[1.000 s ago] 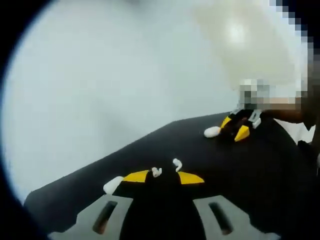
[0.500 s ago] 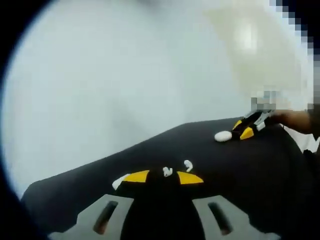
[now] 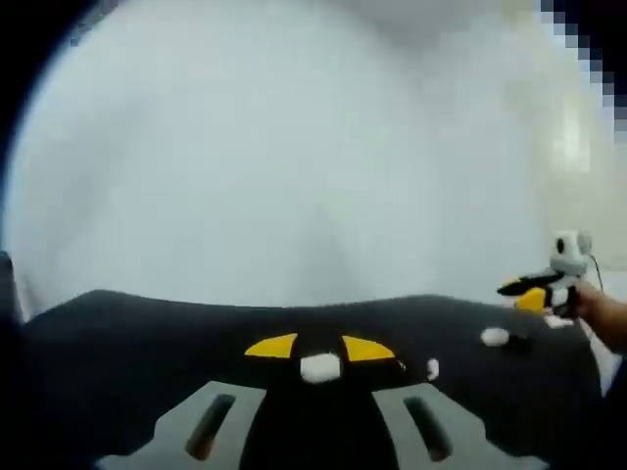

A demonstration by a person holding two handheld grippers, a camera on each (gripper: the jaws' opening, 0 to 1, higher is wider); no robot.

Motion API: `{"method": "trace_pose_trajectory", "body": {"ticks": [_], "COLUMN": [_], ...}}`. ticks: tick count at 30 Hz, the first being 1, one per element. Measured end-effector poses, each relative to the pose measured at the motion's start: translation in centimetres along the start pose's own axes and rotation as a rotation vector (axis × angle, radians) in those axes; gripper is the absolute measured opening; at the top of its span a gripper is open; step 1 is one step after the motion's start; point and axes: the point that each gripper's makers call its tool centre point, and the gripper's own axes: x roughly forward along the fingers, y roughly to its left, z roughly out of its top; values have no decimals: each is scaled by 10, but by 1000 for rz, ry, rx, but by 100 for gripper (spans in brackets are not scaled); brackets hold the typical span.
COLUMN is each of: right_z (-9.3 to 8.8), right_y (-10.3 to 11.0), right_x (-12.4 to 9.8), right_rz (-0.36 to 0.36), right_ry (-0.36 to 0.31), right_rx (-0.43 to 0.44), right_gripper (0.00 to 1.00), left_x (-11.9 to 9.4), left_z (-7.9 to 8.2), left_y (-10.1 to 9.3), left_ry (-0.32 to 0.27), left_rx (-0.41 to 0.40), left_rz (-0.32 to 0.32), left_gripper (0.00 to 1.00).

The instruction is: Pick up three earphones and place each one into its charging case using tactile feedback, ensure that each earphone is properly inserted and securely positioned inside the case.

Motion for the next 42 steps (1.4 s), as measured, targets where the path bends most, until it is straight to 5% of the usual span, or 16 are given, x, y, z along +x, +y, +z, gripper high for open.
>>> {"method": "trace_pose_trajectory", "body": {"ticks": [2,7,12,15,28,36,42], "right_z": [5,7,-12,-14,-45,-50,-61], "right_y": [6,0,13,15,14,15,23], "right_x": [34,89,132,144,192,223,235], "right_rz": [70,59,147,171,229,271,289], "right_ry": [18,61,152,165,290,309,326], "right_rx": [67,-36,-51,-85,-161,-124,-99], "right_gripper": [40,41,47,53,53,53,51], "left_x": [-2,-1,0,1,3,4,2], "left_z": [3,0,0,-1,-1,-4,0], "left_y": [1,7,2,-6,-30,-28,-26], "left_ry": [-18,12,16,32,52,58,56], "left_rx": [-16,17,-8,-19,3,58,54], "left_rz": [-8,34,22,6,-24,-12,-19], "left_gripper": [14,13,9,6,3,25,18]}}
